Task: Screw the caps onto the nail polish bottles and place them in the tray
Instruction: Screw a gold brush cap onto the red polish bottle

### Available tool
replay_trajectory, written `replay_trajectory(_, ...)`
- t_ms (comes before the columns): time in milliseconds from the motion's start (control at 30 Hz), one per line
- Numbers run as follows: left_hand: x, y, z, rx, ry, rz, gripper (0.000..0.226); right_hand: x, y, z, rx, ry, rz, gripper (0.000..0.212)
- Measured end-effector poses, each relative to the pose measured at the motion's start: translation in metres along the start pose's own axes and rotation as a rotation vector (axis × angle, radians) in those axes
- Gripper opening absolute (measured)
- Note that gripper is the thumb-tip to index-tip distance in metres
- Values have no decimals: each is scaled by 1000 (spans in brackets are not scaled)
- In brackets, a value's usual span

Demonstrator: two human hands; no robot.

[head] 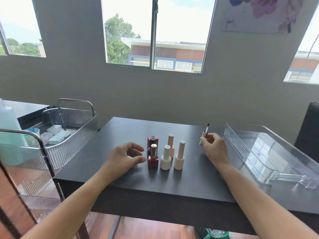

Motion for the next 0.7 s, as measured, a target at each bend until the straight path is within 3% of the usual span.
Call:
replay_trajectory(200,8,-1,-37,-74,-20,-31,16,14,5,32,91,-39,-82,8)
replay_trajectory(467,13,38,-67,-2,-61,-50,40,20,5,45,124,-104,-85,8)
replay_trajectory(700,11,46,-68,-12,-101,-41,12,24,5,46,128,-106,-92,9)
Point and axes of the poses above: each hand's wrist, its own z-axis away from the middle knuckle, its own y-axis out of the palm, x = y × z, the point moved 8 cm from there along -z, towards the middle knuckle, and after that the axes turned 13 degrees about -x, right-handed, at the moved point
